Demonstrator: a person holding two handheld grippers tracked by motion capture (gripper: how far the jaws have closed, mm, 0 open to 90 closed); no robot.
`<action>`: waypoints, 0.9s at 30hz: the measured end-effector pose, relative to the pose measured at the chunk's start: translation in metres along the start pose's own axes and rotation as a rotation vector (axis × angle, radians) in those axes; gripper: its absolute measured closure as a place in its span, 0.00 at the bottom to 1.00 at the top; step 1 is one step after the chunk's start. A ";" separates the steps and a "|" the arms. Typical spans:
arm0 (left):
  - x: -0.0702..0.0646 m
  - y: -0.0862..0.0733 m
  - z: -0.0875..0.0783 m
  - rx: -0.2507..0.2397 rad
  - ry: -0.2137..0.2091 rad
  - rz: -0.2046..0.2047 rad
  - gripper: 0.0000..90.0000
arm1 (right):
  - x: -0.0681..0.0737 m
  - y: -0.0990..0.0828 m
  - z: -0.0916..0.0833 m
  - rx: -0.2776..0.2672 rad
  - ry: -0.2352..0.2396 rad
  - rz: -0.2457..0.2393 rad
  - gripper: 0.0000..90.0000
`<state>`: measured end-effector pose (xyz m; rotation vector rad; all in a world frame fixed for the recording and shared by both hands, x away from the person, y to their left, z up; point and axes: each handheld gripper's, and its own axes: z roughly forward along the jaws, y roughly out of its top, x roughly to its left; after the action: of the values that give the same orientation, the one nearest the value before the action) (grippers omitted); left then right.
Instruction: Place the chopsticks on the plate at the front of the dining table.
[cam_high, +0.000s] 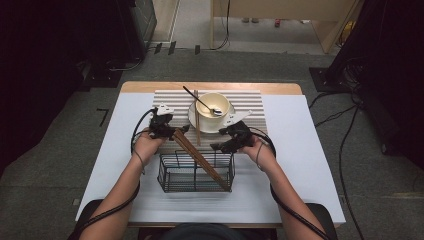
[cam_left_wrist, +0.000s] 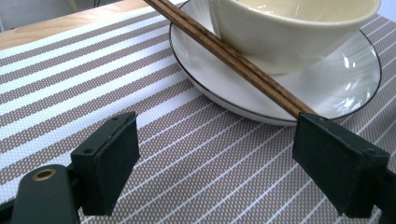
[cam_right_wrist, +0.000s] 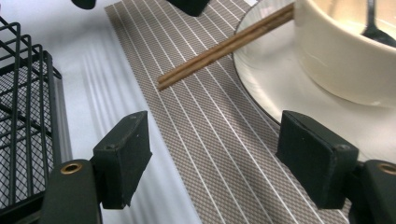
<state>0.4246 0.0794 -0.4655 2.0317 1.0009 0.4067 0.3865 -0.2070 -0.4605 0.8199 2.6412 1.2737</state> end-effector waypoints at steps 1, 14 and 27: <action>0.000 -0.001 -0.001 0.002 -0.001 -0.002 0.17 | -0.002 -0.001 -0.002 -0.001 -0.005 0.003 0.29; 0.008 -0.010 -0.006 0.032 0.003 -0.001 0.17 | -0.015 -0.012 -0.012 0.011 -0.051 0.019 0.27; 0.017 -0.019 -0.004 0.061 -0.020 0.026 0.17 | -0.030 -0.026 -0.013 0.017 -0.091 0.055 0.26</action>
<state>0.4235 0.1011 -0.4790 2.1016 0.9864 0.3725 0.3970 -0.2444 -0.4760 0.9356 2.5784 1.1978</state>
